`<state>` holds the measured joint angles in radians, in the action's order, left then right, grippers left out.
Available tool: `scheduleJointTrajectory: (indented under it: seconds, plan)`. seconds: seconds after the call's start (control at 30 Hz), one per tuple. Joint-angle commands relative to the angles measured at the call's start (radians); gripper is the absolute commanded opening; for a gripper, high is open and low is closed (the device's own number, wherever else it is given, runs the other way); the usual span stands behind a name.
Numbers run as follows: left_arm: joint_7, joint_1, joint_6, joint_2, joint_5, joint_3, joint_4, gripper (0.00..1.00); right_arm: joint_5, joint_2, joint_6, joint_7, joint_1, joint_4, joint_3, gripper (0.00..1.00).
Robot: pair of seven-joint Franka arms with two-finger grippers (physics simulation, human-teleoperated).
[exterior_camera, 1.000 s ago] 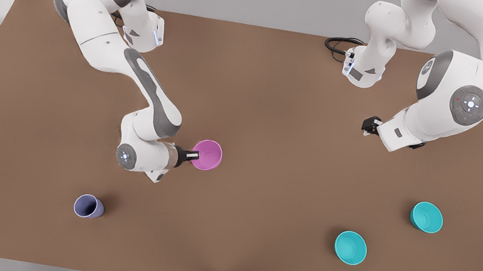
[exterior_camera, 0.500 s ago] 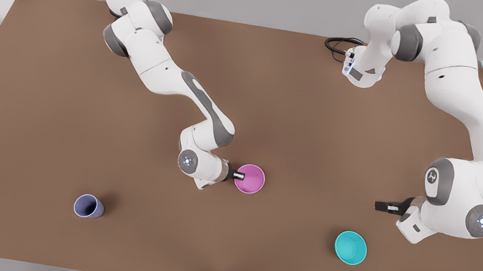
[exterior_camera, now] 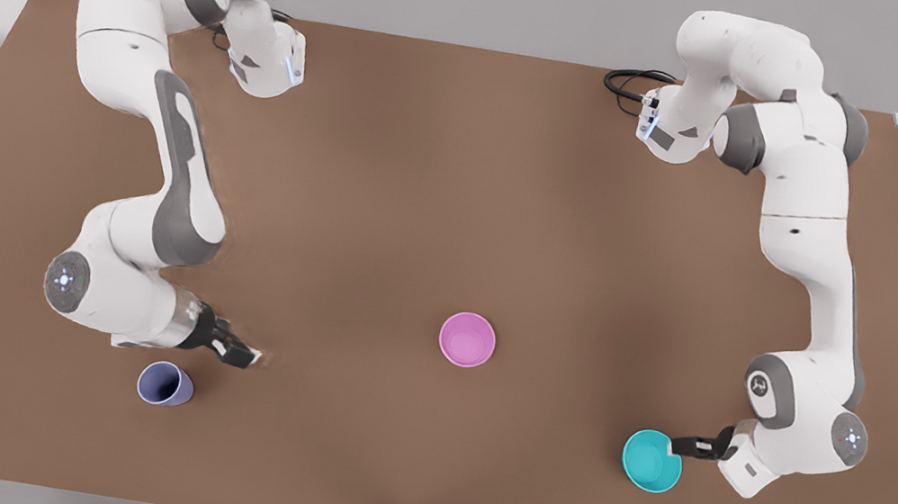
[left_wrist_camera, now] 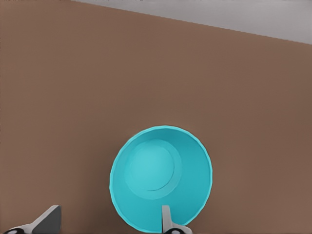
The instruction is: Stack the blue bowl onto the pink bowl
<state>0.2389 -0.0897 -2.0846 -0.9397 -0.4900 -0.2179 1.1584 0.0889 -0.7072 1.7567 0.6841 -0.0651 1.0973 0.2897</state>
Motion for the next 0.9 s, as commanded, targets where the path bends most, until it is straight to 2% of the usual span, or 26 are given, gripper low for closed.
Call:
scheduleJointTrajectory:
  seconds: [0.0,0.07,0.13,0.27,0.3,0.33,0.37,0.5,0.57,0.63,0.8,0.87]
  plan:
    - [0.152,0.001,-0.098,-0.010,-0.030,0.000,0.001,1.00,-0.280,0.090,-0.629,-0.454,-0.067,-0.051,-0.004,1.00]
    - [0.115,0.001,-0.147,-0.036,-0.073,0.003,0.001,1.00,-0.333,0.290,-0.686,-0.563,-0.059,-0.027,-0.052,1.00]
    - [0.066,-0.001,-0.147,-0.051,-0.073,0.011,0.003,1.00,-0.305,0.429,-0.703,-0.572,-0.065,0.081,-0.056,1.00]
    - [0.051,-0.005,-0.135,-0.060,-0.073,0.020,0.004,1.00,-0.244,0.514,-0.623,-0.578,-0.068,0.203,-0.061,1.00]
    - [0.019,-0.010,-0.135,-0.059,-0.073,0.020,0.021,0.96,-0.245,0.548,-0.582,-0.578,-0.068,0.257,-0.063,1.00]
    - [0.002,-0.013,-0.135,-0.059,-0.073,0.020,0.023,0.81,-0.244,0.545,-0.583,-0.578,-0.067,0.254,-0.064,1.00]
    - [-0.004,-0.013,-0.135,-0.059,-0.073,0.020,0.023,0.69,-0.245,0.538,-0.586,-0.578,-0.068,0.251,-0.064,1.00]
    - [-0.004,-0.015,-0.135,-0.062,-0.073,0.022,0.037,0.63,-0.245,0.506,-0.591,-0.568,-0.074,0.242,-0.064,1.00]
    - [0.003,-0.016,-0.135,-0.062,-0.067,0.022,0.038,0.48,-0.244,0.503,-0.588,-0.563,-0.073,0.242,-0.063,1.00]
    - [0.000,-0.016,-0.133,-0.059,-0.075,0.022,0.037,0.23,-0.245,0.503,-0.589,-0.563,-0.074,0.242,-0.063,1.00]
    - [-0.170,-0.045,-0.103,-0.042,-0.071,0.022,0.034,0.21,-0.245,0.502,-0.591,-0.563,-0.076,0.246,-0.063,1.00]
    - [-0.366,-0.071,0.012,-0.011,-0.071,0.031,0.020,0.21,-0.245,0.502,-0.591,-0.563,-0.076,0.248,-0.064,1.00]
